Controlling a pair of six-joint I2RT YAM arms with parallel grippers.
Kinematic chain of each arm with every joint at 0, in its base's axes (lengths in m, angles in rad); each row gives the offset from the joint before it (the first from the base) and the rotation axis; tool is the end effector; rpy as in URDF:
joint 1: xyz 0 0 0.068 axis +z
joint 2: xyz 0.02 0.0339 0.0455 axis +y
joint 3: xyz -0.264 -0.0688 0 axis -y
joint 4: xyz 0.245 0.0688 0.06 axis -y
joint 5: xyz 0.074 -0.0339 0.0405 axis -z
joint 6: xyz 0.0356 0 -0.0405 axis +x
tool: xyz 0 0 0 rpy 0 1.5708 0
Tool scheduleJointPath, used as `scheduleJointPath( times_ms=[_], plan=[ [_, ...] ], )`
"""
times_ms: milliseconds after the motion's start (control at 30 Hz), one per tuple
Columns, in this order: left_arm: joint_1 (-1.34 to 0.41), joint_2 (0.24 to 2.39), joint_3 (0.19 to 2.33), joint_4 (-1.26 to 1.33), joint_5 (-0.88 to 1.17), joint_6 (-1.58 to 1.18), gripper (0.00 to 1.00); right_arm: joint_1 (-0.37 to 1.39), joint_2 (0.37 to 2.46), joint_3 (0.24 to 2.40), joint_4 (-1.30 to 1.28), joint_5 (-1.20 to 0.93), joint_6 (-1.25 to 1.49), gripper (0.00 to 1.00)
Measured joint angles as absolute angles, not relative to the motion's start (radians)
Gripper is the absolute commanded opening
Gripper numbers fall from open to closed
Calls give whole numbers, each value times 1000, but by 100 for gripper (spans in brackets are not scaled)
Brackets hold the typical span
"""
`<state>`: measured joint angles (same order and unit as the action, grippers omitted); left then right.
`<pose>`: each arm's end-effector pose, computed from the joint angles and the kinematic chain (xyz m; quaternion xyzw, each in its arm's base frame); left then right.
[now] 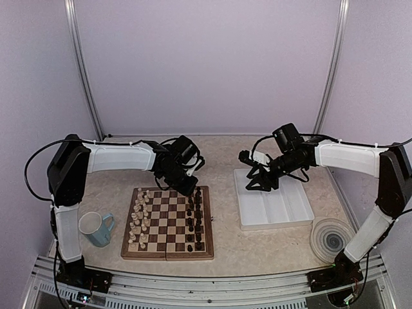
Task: Set up the chess pieces on the board
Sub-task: Place the pawn on a7.
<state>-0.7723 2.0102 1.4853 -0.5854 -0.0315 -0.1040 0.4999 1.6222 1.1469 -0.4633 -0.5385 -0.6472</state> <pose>0.3038 -0.2944 0.1834 0.3159 0.9208 -0.0829 0.2131 0.2902 0.1793 0.2340 -0.5666 0.7247 0.2301 0.3175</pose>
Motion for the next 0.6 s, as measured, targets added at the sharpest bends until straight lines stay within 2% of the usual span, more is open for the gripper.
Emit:
scheduleJointPath(
  times_ms=[133,333,533,567,600],
  plan=[
    [-772,2021,1489,-586,-33,-106,27,500,1622,1147,-465,-539,-647,49],
    [-772,2023,1493,-591,-39,-107,29,500,1622,1147,-467,-541,-647,49],
    [-772,2006,1522,-616,-62,-105,37,497,1622,1181,-503,-535,-643,51],
    [-772,1993,1534,-625,-73,-101,37,493,1620,1203,-513,-530,-640,83],
    [-772,1979,1546,-630,-84,-98,37,485,1615,1226,-515,-522,-633,97]
  ],
)
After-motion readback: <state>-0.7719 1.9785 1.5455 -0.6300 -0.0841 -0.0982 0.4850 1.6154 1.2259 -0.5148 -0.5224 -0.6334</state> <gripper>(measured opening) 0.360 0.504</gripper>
